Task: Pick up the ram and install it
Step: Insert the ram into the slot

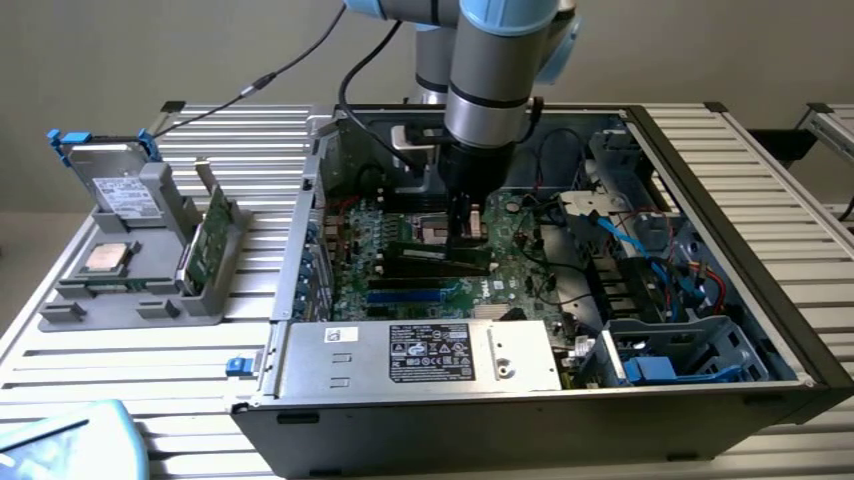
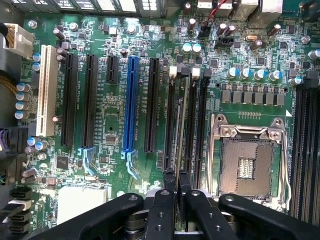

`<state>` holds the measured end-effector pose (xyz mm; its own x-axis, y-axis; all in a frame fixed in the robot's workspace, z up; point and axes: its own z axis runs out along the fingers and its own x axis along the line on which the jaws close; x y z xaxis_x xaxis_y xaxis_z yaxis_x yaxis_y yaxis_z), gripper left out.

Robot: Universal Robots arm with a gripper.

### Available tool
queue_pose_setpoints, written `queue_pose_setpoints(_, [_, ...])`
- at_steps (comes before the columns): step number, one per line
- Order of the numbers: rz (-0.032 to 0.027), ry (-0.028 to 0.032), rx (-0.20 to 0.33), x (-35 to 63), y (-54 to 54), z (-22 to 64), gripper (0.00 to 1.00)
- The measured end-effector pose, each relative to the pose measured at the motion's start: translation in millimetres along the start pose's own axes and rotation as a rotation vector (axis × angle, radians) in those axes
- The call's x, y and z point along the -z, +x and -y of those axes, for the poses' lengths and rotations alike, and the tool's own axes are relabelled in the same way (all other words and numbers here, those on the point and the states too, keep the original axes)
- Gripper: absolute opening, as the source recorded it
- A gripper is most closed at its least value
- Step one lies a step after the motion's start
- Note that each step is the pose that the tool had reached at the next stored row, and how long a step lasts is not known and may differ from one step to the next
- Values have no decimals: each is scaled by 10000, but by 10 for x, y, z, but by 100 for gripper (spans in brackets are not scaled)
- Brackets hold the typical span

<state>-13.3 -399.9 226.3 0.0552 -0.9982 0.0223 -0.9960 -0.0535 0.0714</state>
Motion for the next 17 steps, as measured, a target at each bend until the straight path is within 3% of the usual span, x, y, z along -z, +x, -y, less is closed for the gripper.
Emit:
queue_pose_setpoints(4, [-19,9,3,-2,-16,-14,13])
queue_pose_setpoints(11, [-141,-3,19,20,-20,-34,13])
queue_pose_setpoints(17, [-440,-31,8,21,-37,-42,13])
